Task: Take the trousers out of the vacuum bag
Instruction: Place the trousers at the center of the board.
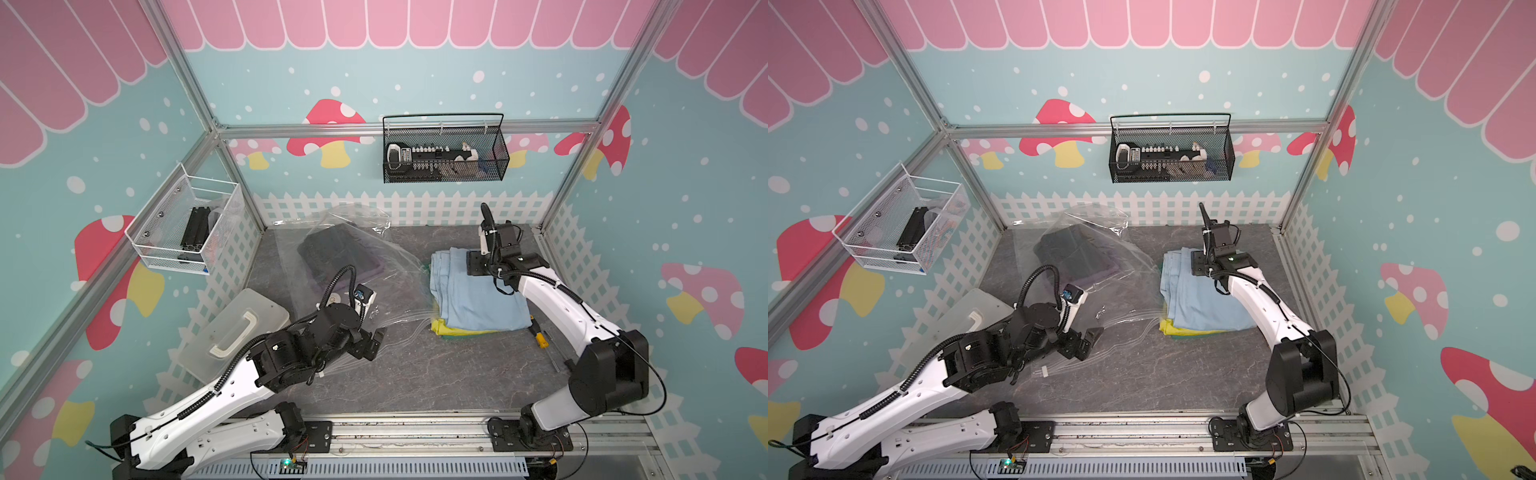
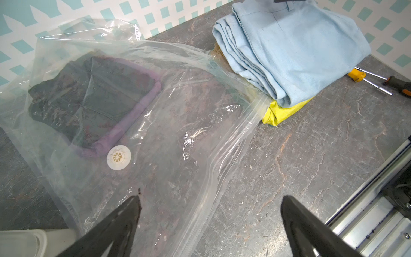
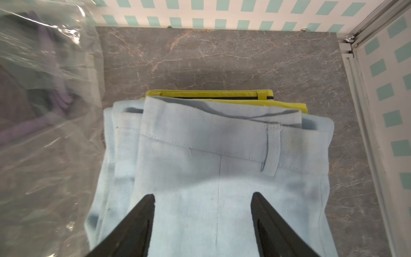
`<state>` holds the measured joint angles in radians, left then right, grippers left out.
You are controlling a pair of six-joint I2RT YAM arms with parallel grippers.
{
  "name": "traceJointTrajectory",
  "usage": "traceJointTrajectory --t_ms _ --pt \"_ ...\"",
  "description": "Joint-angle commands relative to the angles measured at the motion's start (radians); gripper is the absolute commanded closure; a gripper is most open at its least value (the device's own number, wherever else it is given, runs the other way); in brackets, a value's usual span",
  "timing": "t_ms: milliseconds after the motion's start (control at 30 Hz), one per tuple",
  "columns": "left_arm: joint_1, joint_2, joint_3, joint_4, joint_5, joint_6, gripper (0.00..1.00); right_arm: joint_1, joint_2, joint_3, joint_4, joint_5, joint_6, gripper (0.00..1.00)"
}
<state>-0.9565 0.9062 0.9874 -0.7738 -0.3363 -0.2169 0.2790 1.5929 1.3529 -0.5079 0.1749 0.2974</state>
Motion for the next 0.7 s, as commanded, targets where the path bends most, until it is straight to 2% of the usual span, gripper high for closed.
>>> traceJointTrajectory --t_ms 0,167,667 --pt "0.004 0.001 -0.015 -0.011 0.011 0.009 0.01 -0.019 0.086 0.066 -0.037 0.063 -0.073 0.23" --pt "0.004 0.018 -0.018 -0.011 0.011 0.019 0.01 -0.027 0.205 0.124 -0.04 0.048 -0.088 0.14" --pt "0.004 0.036 -0.016 -0.018 0.046 0.024 0.01 -0.031 0.461 0.1 0.053 -0.013 -0.093 0.11"
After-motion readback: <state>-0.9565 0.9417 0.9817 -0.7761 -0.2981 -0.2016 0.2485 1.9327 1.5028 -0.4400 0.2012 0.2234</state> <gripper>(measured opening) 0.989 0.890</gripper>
